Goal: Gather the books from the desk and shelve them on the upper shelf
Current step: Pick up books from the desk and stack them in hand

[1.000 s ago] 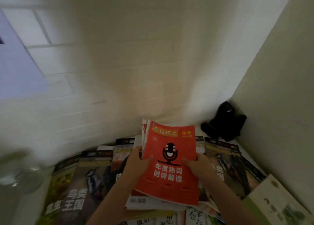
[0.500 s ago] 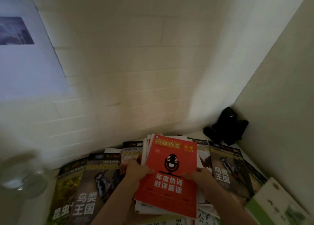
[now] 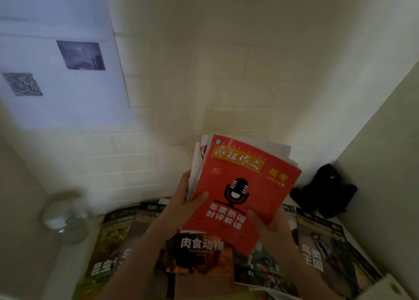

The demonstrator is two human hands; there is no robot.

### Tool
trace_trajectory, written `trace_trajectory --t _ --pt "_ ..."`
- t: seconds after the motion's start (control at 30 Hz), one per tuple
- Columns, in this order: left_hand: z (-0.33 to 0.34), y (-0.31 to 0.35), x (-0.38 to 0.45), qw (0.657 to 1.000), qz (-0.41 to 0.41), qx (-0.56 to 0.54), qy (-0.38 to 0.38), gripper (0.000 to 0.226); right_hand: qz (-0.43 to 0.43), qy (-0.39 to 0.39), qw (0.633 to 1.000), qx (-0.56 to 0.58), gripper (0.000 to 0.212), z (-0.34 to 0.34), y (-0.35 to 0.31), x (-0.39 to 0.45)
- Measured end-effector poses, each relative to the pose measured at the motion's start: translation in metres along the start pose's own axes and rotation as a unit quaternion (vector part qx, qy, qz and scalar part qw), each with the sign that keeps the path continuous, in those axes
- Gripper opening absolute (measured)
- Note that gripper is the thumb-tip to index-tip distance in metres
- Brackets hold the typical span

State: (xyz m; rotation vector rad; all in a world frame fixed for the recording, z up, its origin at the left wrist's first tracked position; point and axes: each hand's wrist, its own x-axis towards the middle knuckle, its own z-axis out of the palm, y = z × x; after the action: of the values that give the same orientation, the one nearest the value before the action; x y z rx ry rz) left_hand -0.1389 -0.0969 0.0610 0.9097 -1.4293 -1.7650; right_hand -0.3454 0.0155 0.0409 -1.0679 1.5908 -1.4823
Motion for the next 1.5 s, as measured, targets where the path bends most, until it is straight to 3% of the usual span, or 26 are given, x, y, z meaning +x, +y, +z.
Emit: trace_trajectory --t 0.2,0.33,0.5,0.67,0.83,0.97,1.1,1.27,1.5 --pt "0.001 -0.041 -0.007 0.998 0.01 -0.027 0.055 0.059 0.005 0.0 0.999 -0.041 0.068 0.017 0.031 0.001" --pt "0.0 -0.05 0.001 0.997 0.036 0.01 0.075 0.073 -0.005 -0.009 0.999 -0.031 0.057 0.022 0.037 0.007" --pt "0.008 -0.06 -0.001 0.993 0.051 0.002 0.104 0.068 -0.02 0.061 0.997 -0.043 0.058 0.038 0.045 -0.003" --pt "-0.009 -0.057 0.001 0.995 0.055 0.022 0.083 0.06 -0.028 0.051 0.998 -0.03 0.055 0.045 0.043 -0.009" --pt "-0.029 -0.078 -0.004 0.996 0.016 0.068 0.049 0.075 -0.028 -0.016 0.994 -0.106 0.064 0.048 0.048 -0.018" --pt "-0.028 -0.088 -0.004 0.996 0.022 0.076 0.041 0.072 -0.021 0.014 0.993 -0.119 0.062 0.051 0.047 -0.017" --pt "-0.027 -0.062 -0.017 0.994 0.06 0.055 0.072 0.064 -0.045 0.027 0.993 -0.109 0.066 0.054 0.023 -0.015" --pt "-0.046 0.011 -0.069 0.975 0.148 0.048 0.156 0.077 -0.08 -0.02 0.994 -0.073 0.058 0.076 -0.044 -0.025" --pt "-0.096 0.098 -0.208 0.899 0.253 0.142 0.328 0.075 -0.183 -0.156 0.971 -0.012 0.059 0.16 -0.135 -0.071"
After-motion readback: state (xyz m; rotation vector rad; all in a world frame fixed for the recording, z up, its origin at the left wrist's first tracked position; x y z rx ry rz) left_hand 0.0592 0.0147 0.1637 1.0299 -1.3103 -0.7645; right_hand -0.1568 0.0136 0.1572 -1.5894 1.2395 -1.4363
